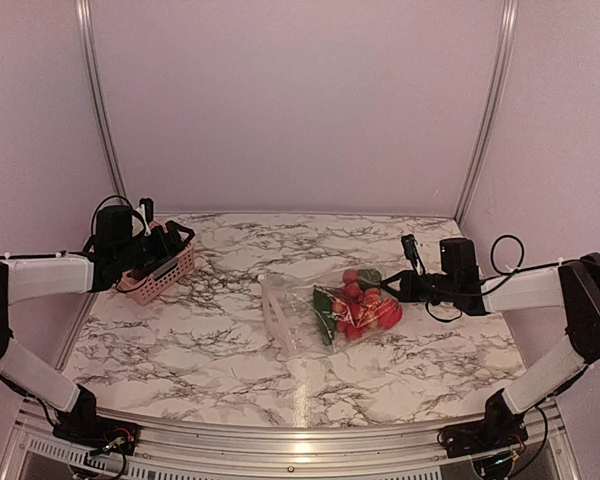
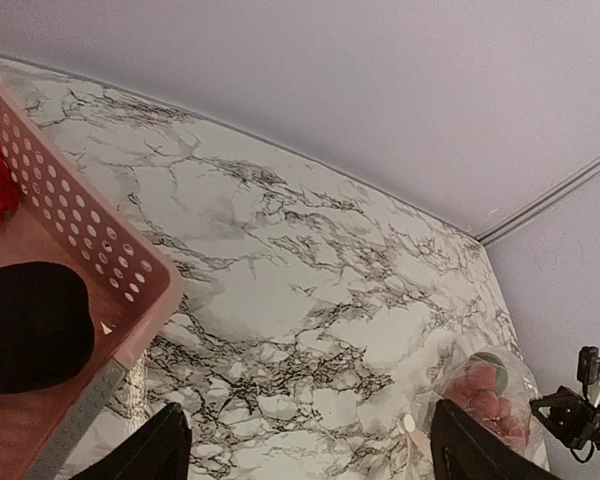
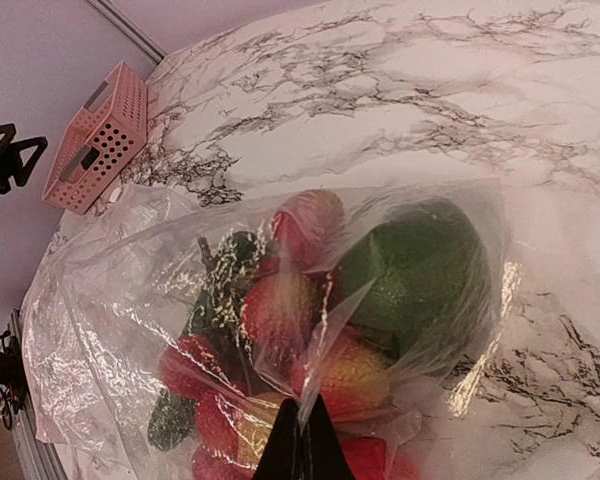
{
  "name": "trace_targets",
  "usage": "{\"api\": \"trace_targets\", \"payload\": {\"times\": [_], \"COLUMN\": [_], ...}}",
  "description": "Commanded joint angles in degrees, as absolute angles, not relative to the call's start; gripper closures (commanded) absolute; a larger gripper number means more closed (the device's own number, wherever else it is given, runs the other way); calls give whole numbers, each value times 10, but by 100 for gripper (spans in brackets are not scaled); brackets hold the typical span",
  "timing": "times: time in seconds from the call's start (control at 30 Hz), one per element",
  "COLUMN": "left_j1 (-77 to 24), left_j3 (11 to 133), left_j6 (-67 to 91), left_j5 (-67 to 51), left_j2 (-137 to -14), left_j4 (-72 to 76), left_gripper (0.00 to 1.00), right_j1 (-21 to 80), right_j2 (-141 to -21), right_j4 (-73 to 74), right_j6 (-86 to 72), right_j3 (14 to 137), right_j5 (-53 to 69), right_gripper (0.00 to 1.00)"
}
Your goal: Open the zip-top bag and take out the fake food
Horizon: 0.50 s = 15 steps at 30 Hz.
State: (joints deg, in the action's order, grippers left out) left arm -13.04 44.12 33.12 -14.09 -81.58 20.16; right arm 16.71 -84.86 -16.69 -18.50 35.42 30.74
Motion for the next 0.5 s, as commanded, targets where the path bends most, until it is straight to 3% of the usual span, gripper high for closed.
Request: {"api": "trace_targets", "payload": {"times": [0.0,0.47], "left_j1": [-190,-361], "left_j3": [389,376], "left_j6": [331,417], "left_j5": [-193,-214], "left_j2": [-800,-942], "left_j4": [266,385], "left_gripper": [19,51], "right_j1": [161,161], "right_j2": [-853,-859], "right_j4": [-180,-167], "right_j6": [-190,-180], "right_j3": [358,362], "right_j5": [319,309], "right_gripper": [100,100]}}
